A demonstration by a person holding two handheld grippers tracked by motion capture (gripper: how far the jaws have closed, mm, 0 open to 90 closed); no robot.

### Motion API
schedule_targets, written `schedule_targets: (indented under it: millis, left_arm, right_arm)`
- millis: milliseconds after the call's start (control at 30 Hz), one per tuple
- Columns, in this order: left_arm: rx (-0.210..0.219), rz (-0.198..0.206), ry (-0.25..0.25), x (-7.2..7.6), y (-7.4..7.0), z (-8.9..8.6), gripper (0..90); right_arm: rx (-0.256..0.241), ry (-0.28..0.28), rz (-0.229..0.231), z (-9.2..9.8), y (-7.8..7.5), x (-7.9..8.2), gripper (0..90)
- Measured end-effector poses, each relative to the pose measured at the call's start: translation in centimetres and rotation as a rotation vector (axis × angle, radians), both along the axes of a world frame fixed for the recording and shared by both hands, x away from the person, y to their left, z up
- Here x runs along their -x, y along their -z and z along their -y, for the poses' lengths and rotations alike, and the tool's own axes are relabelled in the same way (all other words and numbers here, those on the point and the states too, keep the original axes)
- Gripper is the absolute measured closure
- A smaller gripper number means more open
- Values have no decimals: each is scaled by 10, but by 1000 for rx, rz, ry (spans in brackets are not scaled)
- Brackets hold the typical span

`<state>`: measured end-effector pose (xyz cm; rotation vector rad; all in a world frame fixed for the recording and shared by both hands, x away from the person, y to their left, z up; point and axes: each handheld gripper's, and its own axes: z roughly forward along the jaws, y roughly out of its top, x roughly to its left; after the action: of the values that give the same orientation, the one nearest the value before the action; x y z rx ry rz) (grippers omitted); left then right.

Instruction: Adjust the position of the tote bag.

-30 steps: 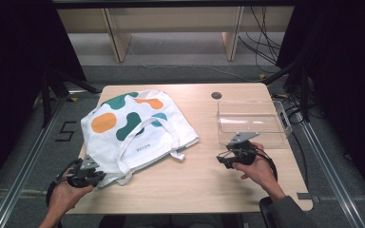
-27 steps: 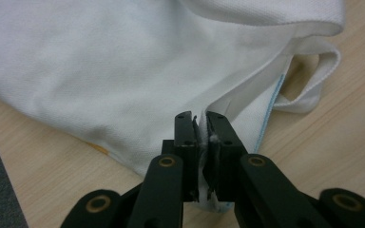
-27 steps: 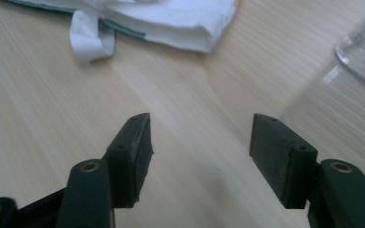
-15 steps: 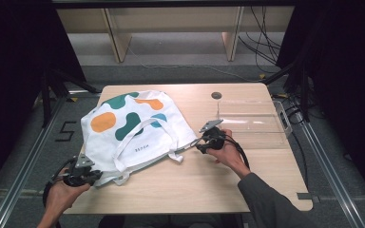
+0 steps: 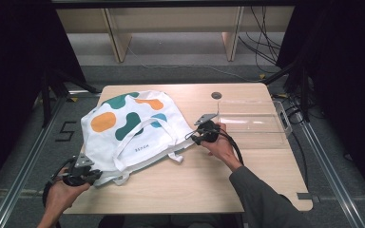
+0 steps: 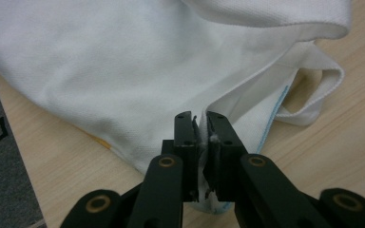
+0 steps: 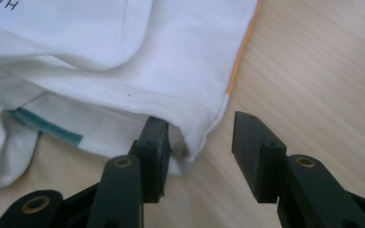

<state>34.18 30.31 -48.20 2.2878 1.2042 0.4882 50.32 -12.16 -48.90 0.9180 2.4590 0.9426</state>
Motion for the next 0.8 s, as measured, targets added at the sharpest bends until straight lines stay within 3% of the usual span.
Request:
schedule_targets:
  millis: [100, 133, 167, 233, 267, 300, 367, 400, 533, 600, 633, 667, 733, 767, 800]
  left_arm:
    - [-22, -8, 14, -1, -2, 0, 829]
    - [-35, 4, 12, -1, -2, 1, 829]
    - [-35, 4, 12, -1, -2, 1, 829]
    - [-33, 10, 13, -1, -2, 1, 829]
    - [-9, 20, 1, 0, -2, 2, 829]
    - [-20, -1, 22, -1, -3, -1, 830]
    - [-26, 1, 18, -1, -3, -2, 830]
    - [-6, 21, 3, 0, -1, -2, 830]
    - [18, 21, -2, 0, 0, 0, 827]
    - [2, 24, 5, 1, -1, 1, 825]
    - [-25, 10, 26, 1, -3, 1, 823]
    - [-25, 10, 26, 1, -3, 1, 820]
    - [-42, 10, 36, 1, -3, 2, 816]
    - [-27, 8, 31, 0, -1, 4, 812]
    - [-38, 3, 36, 1, -2, 4, 804]
  right_arm:
    - [22, -12, -11, -4, 3, -5, 625]
    - [32, -30, -16, -9, 7, -7, 714]
    - [46, -41, -7, -9, 8, -8, 740]
    - [71, -56, 2, -10, 7, -9, 776]
    - [69, -61, 19, -10, 8, -9, 793]
    - [79, -71, 20, -9, 5, -5, 803]
    - [87, -83, 14, -8, 3, -4, 803]
    - [124, -107, 17, -3, -2, 3, 803]
    - [128, -99, -16, 5, -8, 28, 800]
    - [127, -115, -19, 12, -10, 40, 796]
    - [128, -116, -25, 16, -11, 46, 795]
    - [128, -116, -25, 16, -11, 46, 795]
    - [117, -124, -36, 22, -12, 60, 792]
    - [98, -113, -71, 23, -15, 67, 791]
    - [95, -119, -62, 27, -14, 78, 791]
